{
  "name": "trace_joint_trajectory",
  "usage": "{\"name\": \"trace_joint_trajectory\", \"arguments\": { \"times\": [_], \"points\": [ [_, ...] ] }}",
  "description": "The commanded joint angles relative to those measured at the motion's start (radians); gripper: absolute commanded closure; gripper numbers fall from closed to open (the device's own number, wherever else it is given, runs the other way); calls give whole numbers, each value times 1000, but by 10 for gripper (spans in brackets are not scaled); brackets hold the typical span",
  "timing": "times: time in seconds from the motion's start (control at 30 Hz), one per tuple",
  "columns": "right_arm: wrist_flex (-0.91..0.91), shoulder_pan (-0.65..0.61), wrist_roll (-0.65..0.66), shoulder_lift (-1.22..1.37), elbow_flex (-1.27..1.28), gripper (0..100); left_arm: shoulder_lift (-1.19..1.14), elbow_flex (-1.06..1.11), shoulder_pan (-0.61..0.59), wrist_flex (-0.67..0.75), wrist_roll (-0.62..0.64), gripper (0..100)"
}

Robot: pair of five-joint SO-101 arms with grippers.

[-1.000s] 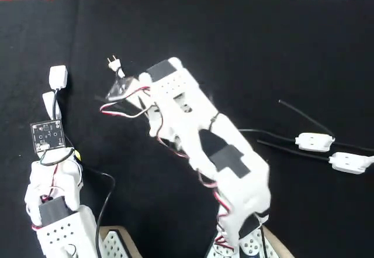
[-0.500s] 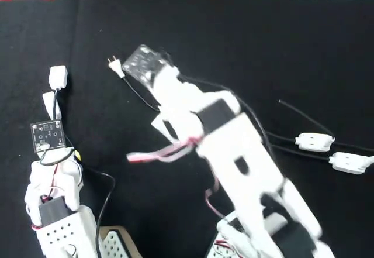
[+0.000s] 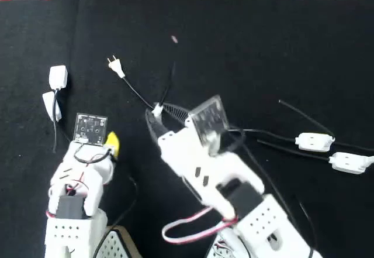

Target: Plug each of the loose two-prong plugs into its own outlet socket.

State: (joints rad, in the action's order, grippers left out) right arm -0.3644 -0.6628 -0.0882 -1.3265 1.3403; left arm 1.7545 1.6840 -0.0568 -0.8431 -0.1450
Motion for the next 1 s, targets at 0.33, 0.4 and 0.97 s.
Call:
{"name": "trace_joint_trajectory", "arguments": {
  "times": [0.33,0.4,0.97],
  "points": [
    [83,-23,-180,-199,163,987,6,-54,363,195,184,873],
    [78,-23,-195,-199,166,987,6,-48,360,215,186,873],
    [-61,-26,-207,-200,157,987,69,-94,286,219,272,873]
  ]
}}
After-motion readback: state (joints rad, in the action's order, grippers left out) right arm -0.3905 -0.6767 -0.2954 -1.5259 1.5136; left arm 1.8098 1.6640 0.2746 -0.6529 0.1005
